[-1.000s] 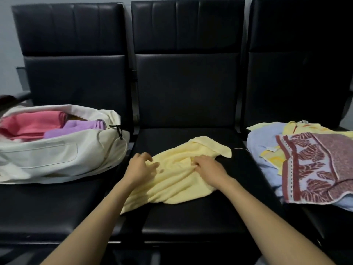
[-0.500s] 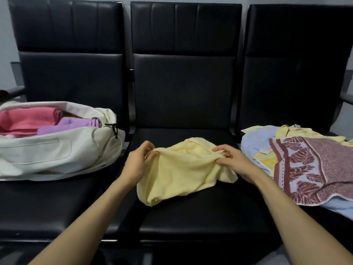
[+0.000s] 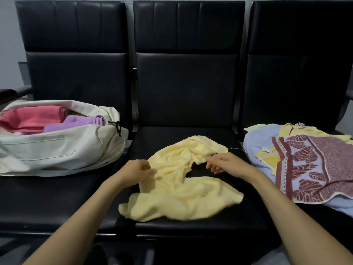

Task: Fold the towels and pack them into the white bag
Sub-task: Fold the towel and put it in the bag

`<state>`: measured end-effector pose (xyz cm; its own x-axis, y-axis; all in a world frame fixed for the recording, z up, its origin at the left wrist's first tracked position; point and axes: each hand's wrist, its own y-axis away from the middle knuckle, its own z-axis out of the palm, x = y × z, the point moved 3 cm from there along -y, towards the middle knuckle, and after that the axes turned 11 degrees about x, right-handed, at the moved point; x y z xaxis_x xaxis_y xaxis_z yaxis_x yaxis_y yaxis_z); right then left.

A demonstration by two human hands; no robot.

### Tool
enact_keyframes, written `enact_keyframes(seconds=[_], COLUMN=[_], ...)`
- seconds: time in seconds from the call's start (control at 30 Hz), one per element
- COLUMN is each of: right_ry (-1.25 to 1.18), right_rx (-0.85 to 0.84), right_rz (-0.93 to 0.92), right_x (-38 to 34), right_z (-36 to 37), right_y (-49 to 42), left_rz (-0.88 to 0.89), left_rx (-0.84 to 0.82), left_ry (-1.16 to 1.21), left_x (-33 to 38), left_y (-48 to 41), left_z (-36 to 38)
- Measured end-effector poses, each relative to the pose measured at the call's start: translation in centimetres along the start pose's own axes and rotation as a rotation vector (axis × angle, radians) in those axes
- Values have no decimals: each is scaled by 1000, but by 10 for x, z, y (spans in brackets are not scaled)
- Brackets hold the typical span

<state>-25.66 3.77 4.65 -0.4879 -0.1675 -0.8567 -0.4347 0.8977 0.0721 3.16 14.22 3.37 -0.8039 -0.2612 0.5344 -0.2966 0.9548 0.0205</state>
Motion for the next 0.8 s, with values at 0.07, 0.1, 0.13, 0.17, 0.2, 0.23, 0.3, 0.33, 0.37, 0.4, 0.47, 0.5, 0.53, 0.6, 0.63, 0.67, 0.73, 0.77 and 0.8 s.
enact_keyframes(seconds=[0.07, 0.1, 0.13, 0.17, 0.2, 0.23, 0.3, 0.33, 0.37, 0.4, 0.47, 0.5, 0.53, 0.6, 0.63, 0.67, 0.73, 0.77, 0.8], right_ry=[314, 425, 488, 514, 509, 483, 424, 426, 463, 511, 614, 671, 732, 856, 909, 963, 1057, 1043, 980], right_rx=[45, 16, -12, -12, 16, 53, 86, 63, 30, 0, 48, 122, 212, 320, 321, 286, 171, 148, 149], right_rz=[-31, -38, -34, -31, -32, -26, -10, -5, -11, -16, 0, 29, 70, 169, 226, 283, 341, 318, 268], right_x=[8, 12, 13, 13, 8, 4, -3, -5, -6, -8, -13, -15, -16, -8, 0, 8, 18, 20, 19], right_z=[12, 21, 31, 41, 50, 57, 71, 78, 84, 87, 78, 66, 50, 16, 2, -9, -20, -20, -17], right_y=[-3, -2, -2, -1, 0, -1, -4, -6, -8, -10, -16, -20, -22, -21, -19, -14, -8, -8, -9], left_rz=[-68, -158, -244, -300, -331, -341, -343, -344, -340, -329, -315, -312, -310, -252, -228, -217, -245, -275, -303], left_rx=[67, 50, 34, 17, 3, -10, -49, -64, -64, -25, 159, 267, 350, 432, 433, 408, 262, 164, 82], left_ry=[-246, -262, -269, -287, -301, -288, -181, -88, 21, 120, 287, 335, 367, 342, 278, 187, 13, -22, -13], left_x=[-13, -17, -20, -19, -18, -16, -14, -12, -8, -5, 5, 10, 14, 18, 17, 15, 9, 7, 7], left_y=[-4, -4, -3, -2, -2, -3, -10, -12, -15, -19, -27, -30, -31, -35, -35, -35, -35, -34, -32], left_z=[8, 11, 13, 12, 12, 11, 15, 17, 19, 19, 15, 11, 8, 7, 9, 12, 20, 25, 28])
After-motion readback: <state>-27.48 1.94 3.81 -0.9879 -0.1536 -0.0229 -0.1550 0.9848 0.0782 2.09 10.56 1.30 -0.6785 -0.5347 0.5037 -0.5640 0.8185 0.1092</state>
